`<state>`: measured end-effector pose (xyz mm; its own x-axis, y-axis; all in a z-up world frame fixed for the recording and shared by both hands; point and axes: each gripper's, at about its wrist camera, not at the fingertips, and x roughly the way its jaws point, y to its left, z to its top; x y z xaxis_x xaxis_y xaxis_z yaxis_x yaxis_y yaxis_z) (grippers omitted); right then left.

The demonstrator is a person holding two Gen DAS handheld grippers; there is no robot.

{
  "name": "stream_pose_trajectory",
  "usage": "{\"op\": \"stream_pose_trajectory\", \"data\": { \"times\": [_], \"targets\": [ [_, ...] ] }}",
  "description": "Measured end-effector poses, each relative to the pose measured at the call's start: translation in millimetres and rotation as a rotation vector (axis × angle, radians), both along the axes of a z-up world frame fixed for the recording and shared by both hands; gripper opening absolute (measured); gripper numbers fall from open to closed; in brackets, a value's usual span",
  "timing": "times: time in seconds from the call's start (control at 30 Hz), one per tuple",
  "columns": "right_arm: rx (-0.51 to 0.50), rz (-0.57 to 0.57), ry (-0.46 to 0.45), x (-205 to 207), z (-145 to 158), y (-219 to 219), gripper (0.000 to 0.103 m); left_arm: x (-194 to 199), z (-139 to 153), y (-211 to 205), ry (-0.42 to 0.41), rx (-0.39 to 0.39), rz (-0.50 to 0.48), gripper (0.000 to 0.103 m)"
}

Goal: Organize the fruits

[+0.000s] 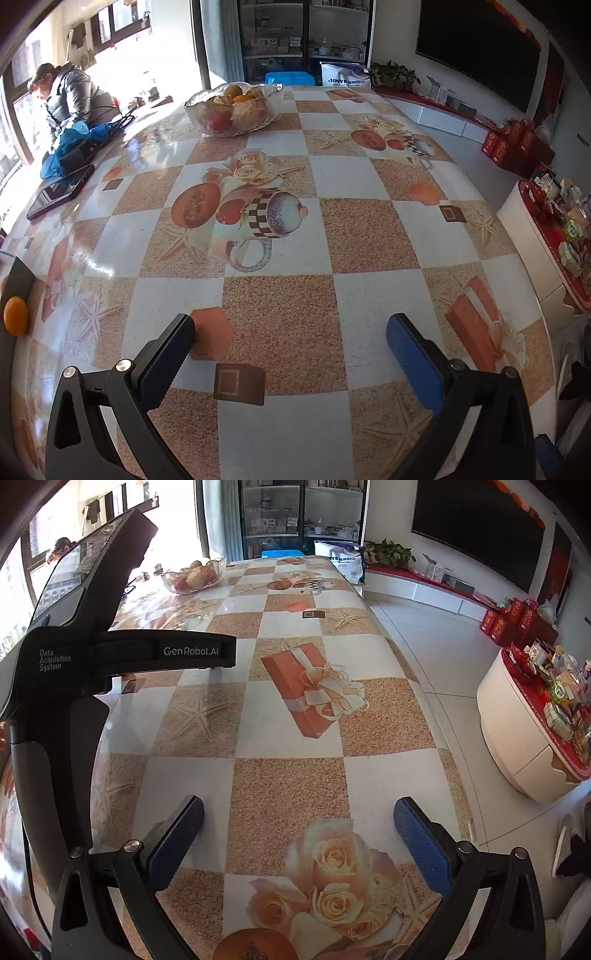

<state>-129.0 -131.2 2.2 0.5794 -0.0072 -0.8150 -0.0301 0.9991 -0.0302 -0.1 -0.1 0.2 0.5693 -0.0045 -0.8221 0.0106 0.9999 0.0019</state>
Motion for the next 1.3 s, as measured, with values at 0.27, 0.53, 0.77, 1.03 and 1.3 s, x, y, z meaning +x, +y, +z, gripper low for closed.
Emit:
{"op": "stream_pose_trajectory", "data": {
  "times": [0.27, 0.53, 0.77, 1.03, 1.3],
  "targets": [
    [0.001, 0.002, 0.001, -0.8, 0.1, -0.3, 0.103, -0.5, 0.1, 0.3, -0.013, -0.014, 0.001, 0.103],
    [-0.001, 0.0, -0.001, -0.5, -0.6, 0.6, 0.103, -0.5, 0.1, 0.5, -0.014, -0.015, 0.001, 0.103],
    [-0.001, 0.003, -0.002, -1.4, 0.4, 0.0, 0.103, -0.5, 0.1, 0.5, -0.014, -0.015, 0.001, 0.103],
    [0.0, 0.0, -0.003, -1.6, -0.2, 0.1, 0.103, -0.5, 0.1, 0.5, -0.014, -0.015, 0.001, 0.103],
    [0.0, 0.0, -0.003, -1.2, 0.2, 0.3, 0.103, -0.5, 0.1, 0.5, -0.013, -0.015, 0.001, 0.103]
  ]
}}
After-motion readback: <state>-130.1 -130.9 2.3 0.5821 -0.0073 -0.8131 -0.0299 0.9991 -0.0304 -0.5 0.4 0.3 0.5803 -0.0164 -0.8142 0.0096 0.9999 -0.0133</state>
